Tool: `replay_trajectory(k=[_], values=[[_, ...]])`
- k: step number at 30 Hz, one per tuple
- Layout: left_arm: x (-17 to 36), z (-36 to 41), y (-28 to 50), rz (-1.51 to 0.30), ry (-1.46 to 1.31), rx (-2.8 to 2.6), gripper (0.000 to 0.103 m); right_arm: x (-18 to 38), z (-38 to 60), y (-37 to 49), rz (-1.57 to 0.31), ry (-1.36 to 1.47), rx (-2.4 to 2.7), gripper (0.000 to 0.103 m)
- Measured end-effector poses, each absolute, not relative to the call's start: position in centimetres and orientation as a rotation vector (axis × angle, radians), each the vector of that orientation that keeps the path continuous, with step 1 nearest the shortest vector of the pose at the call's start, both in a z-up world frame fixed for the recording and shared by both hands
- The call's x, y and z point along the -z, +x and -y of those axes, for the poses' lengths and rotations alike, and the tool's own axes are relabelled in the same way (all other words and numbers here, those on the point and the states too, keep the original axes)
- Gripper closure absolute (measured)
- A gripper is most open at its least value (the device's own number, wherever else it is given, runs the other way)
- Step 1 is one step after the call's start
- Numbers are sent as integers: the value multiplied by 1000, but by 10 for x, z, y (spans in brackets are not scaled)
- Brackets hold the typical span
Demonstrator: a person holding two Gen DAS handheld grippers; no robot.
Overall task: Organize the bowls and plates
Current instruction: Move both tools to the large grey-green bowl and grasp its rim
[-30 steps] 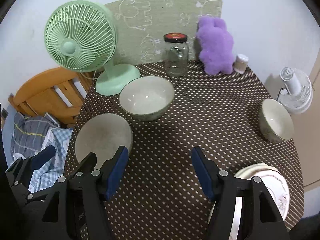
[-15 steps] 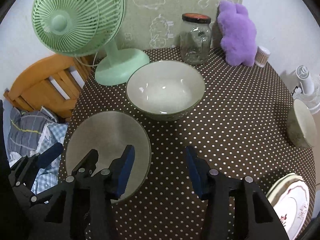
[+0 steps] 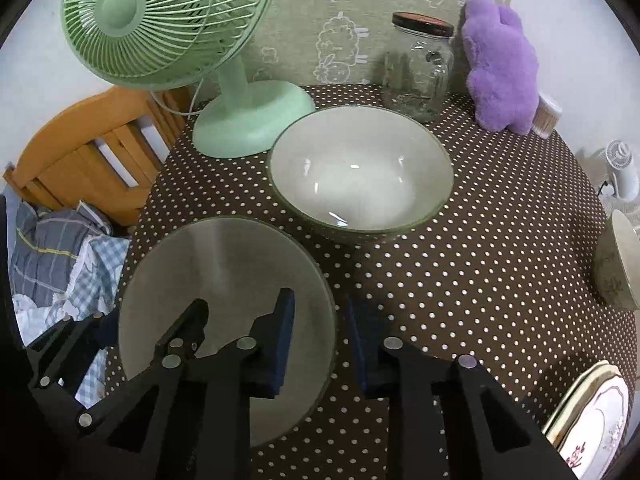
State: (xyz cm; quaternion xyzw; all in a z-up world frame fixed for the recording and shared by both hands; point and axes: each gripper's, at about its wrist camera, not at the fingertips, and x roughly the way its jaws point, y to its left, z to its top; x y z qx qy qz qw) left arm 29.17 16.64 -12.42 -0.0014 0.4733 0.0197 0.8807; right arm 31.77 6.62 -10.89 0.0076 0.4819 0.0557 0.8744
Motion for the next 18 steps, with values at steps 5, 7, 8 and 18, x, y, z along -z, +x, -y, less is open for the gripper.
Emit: replay_trajectory(k=[5, 7, 8, 18], values=[[124, -167, 293, -991, -5, -40, 67, 109, -69, 320, -1014, 18, -125, 76], [124, -166, 293, -996, 0, -39, 67, 109, -69, 320, -1017, 15, -127, 76], [123, -165, 292, -998, 1, -39, 67, 109, -68, 320, -1019, 15, -127, 76], [118, -154, 280, -1016, 4, -23, 67, 104, -59, 309, -1038, 24, -116, 76]])
